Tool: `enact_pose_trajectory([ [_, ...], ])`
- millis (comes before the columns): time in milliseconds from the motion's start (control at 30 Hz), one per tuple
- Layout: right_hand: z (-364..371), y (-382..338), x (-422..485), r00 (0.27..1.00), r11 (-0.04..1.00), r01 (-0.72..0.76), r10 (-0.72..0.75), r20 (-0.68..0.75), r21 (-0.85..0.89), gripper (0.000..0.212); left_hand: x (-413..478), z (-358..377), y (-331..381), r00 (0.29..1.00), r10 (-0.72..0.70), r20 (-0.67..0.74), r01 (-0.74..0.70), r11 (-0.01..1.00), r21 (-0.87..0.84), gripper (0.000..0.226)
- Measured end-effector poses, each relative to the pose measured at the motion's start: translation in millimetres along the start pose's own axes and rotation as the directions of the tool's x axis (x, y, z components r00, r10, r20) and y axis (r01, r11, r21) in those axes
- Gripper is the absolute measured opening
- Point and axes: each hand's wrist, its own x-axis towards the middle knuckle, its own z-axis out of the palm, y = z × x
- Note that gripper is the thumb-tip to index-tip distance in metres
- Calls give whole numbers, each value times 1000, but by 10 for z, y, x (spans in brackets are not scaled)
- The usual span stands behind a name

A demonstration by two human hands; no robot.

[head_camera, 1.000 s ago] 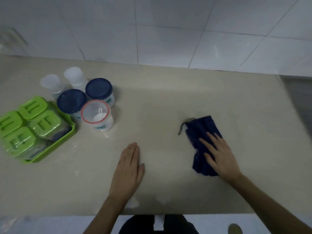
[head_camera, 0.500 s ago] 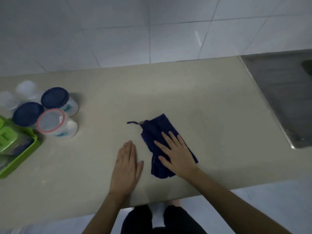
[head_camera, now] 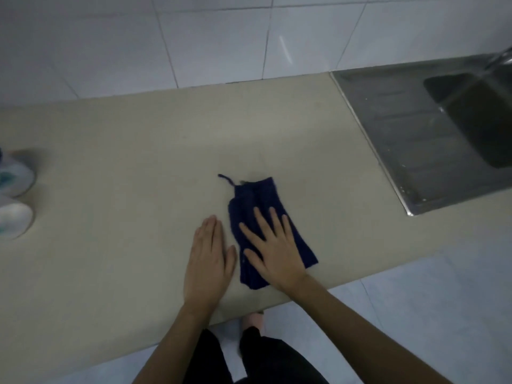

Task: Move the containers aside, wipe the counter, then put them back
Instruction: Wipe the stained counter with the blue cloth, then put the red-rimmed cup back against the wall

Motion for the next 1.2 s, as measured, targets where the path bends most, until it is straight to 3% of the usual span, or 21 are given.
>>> enact_pose_trajectory([
  [233, -20, 198, 101, 998, 995, 64, -65, 3, 79, 53, 66, -62, -44, 999, -39, -19, 39, 999, -6, 63],
  [533, -356, 1427, -574, 969, 968, -244, 245, -22, 63, 54, -6, -105, 12, 1000, -22, -6, 22, 1000, 12, 63],
  [667, -462, 1815, -789, 952, 952, -307, 307, -2, 16, 56, -3, -54, 72, 1000, -6, -1, 6, 1000, 24, 62],
  [867, -520, 1677, -754, 937, 936, -347, 349, 24, -58, 59, 13, -54, 81, 1000, 3, 0, -3, 1000, 9, 60],
  [1000, -530, 1295, -613, 904, 899, -427, 421, -74, -102, 59, 6, -158, 3, 997, 65, 49, -62, 996, -56, 57],
  [1100, -404, 694, -320, 955, 960, -279, 275, -107, -24, 54, -75, -322, -300, 991, 116, 67, -116, 993, -11, 55],
  [1200, -205, -22, 88, 995, 999, -33, 35, -89, 30, 51, -223, -499, -828, 998, 41, 40, -41, 999, -10, 54],
])
